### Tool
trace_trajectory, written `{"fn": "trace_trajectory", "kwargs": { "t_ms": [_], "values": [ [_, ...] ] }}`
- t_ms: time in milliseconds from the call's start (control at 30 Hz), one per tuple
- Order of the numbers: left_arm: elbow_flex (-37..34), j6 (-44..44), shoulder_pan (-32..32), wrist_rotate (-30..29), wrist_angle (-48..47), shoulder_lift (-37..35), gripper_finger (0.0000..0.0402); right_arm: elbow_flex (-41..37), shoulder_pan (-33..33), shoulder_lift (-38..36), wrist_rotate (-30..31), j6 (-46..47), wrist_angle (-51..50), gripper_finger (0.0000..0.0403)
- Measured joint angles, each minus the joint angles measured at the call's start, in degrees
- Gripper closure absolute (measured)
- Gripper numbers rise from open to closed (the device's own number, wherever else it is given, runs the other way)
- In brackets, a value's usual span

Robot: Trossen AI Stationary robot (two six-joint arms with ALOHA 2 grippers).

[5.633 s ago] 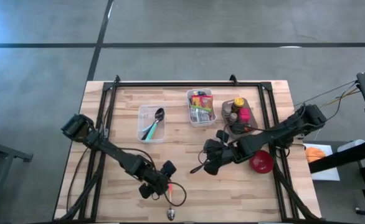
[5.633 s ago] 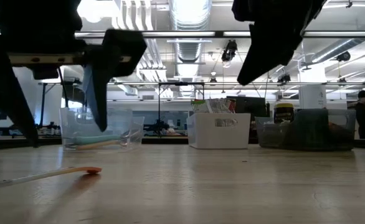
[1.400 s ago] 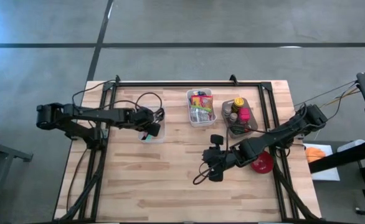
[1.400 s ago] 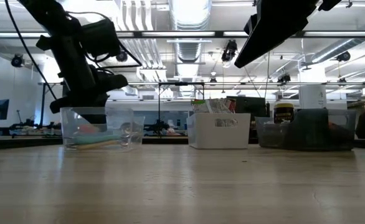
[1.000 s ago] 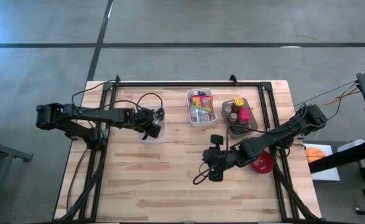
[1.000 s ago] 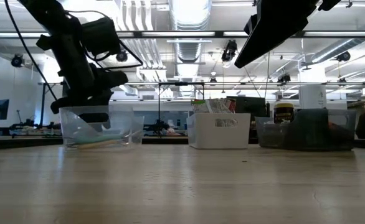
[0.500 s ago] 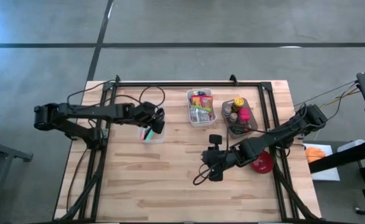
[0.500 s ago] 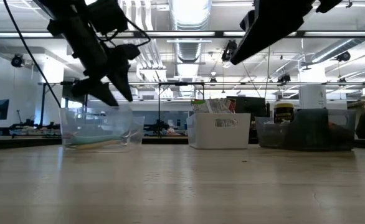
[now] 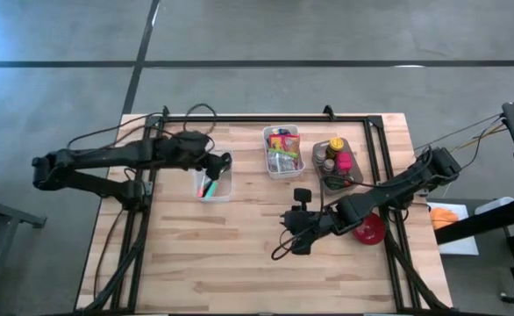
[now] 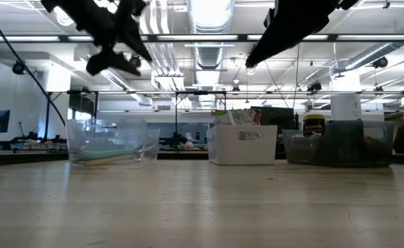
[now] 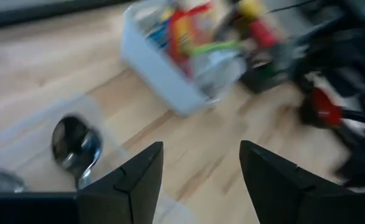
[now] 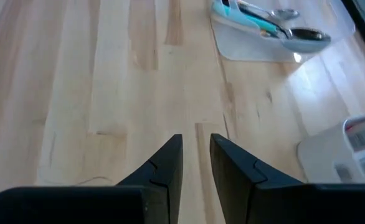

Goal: Pick & Place Food Item
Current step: Adjust the brown seasoning pack in the black bin

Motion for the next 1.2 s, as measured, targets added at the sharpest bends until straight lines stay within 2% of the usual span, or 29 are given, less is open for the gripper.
{"fn": "trace_trajectory", "kwargs": {
  "t_ms": [100,267,333,433,533,600,733,867,933,1067,1200],
  "values": [
    [0.9,4.7,-1.1,1.2,0.4,-5.4,0.0187,-0.2,0.0,-1.1,1.4,3.7,-0.9,0.0326],
    [0.9,15.1,-6.3,1.7,-1.8,-16.5,0.0187,-1.0,-0.2,-6.0,8.1,9.2,-5.8,0.0326],
    [0.9,16.4,-8.9,0.2,-3.2,-21.1,0.0187,-1.3,-0.4,-8.7,10.0,9.6,-7.7,0.0326],
    [-2.0,21.1,-15.5,-5.2,-0.4,-26.6,0.0187,-1.8,-0.5,-13.1,10.5,10.0,-9.7,0.0326],
    [-6.5,29.2,-22.9,-5.5,3.8,-31.1,0.0187,-2.3,-0.5,-17.7,10.5,10.3,-10.1,0.0326],
    [-8.9,30.1,-26.9,-6.1,4.3,-34.2,0.0187,-2.7,-0.5,-20.6,10.5,10.3,-10.0,0.0326],
    [-14.7,30.4,-31.1,-8.7,4.8,-36.5,0.0187,-4.2,-0.6,-24.8,10.3,10.3,-10.0,0.0326],
    [-21.9,34.2,-33.0,-9.5,15.9,-38.2,0.0187,-5.5,-0.6,-28.8,9.7,10.3,-10.0,0.0326],
    [-25.4,35.3,-33.0,-9.8,18.0,-38.6,0.0187,-6.1,-0.6,-30.7,8.5,10.3,-10.0,0.0326],
    [-31.2,37.3,-32.7,-9.5,24.2,-39.4,0.0187,-7.1,-0.6,-34.1,6.9,9.1,-10.0,0.0326],
    [-35.2,41.7,-32.7,-5.9,28.2,-41.5,0.0187,-8.1,-0.8,-35.8,6.9,8.5,-10.0,0.0326]
  ]
}}
